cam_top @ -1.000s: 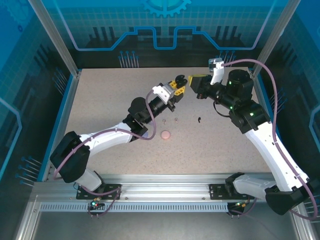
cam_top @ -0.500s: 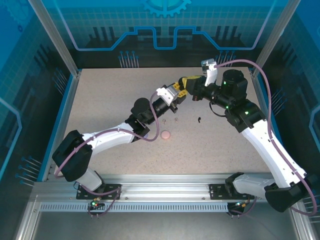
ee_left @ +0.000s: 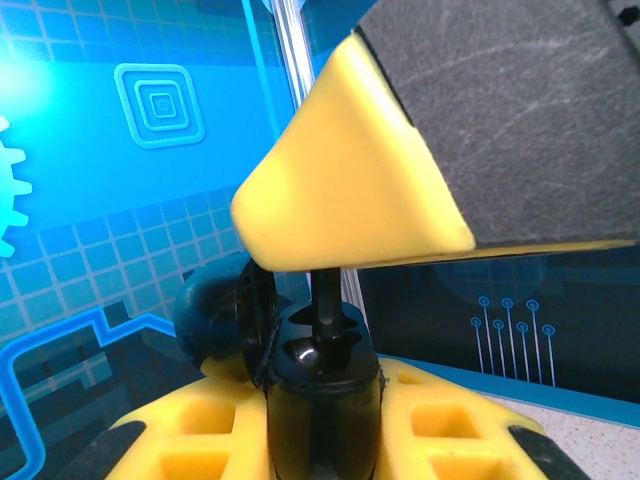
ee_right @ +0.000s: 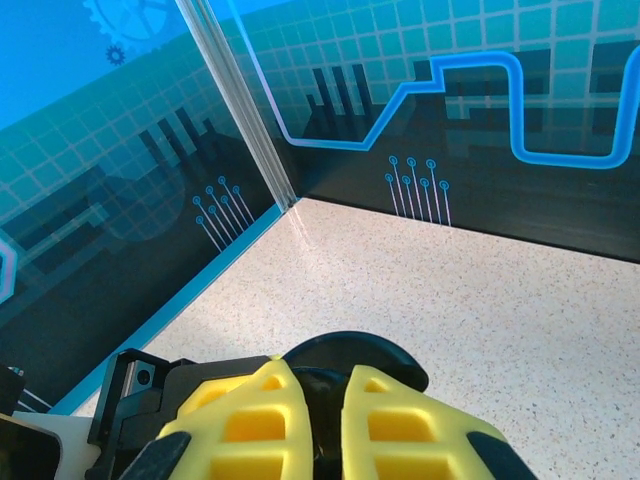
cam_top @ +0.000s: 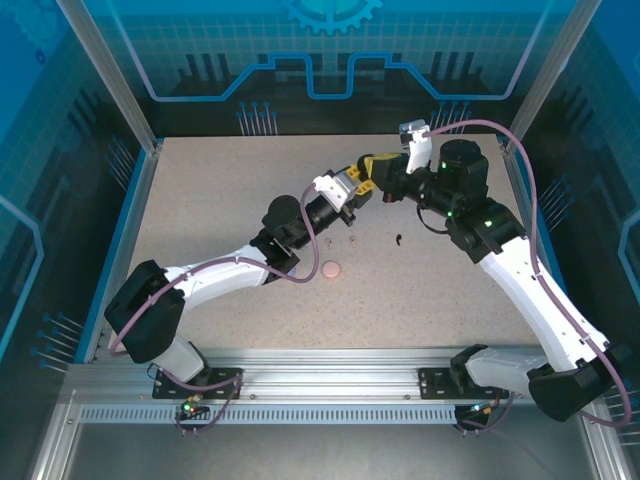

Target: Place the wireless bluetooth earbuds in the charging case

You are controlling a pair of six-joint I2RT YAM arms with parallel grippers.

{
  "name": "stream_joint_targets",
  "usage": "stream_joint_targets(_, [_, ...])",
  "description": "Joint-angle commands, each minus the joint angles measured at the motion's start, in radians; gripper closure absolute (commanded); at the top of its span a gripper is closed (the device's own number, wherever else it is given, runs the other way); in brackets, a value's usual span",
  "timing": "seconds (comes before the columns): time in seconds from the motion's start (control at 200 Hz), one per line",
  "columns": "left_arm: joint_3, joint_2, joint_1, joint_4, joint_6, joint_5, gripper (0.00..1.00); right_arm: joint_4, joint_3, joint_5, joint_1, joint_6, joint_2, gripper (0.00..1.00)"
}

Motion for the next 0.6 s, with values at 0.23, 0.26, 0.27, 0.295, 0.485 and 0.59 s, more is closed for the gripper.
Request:
stream_joint_targets(0.23, [0.031,0.000,-0.006,0.013,0.018,-0.010,1.00,-0.007,-0.029,0.018,-0.009,-0.012,-0.007,0.92])
stream_joint_targets(0.26, [0.033,-0.001,-0.006,0.010,0.018,-0.010,1.00,-0.009,-0.030,0.019,-0.011,-0.012,-0.010,0.92])
stream_joint_targets(0.27, [0.033,0.000,-0.006,0.010,0.018,-0.010,1.00,-0.009,-0.031,0.019,-0.013,-0.012,-0.010,0.92])
stream_joint_targets(0.295, [0.032,0.000,-0.006,0.009,0.019,-0.011,1.00,-0.011,-0.033,0.018,-0.014,-0.012,-0.013,0.92])
stream_joint_targets(0.485, [0.037,0.002,-0.006,0.003,0.019,-0.012,1.00,-0.030,-0.029,-0.011,-0.019,-0.027,-0.008,0.93])
stream_joint_targets(0.59, [0.042,0.005,-0.006,-0.003,0.018,-0.013,1.00,-0.060,-0.011,-0.066,-0.017,-0.055,0.011,0.93])
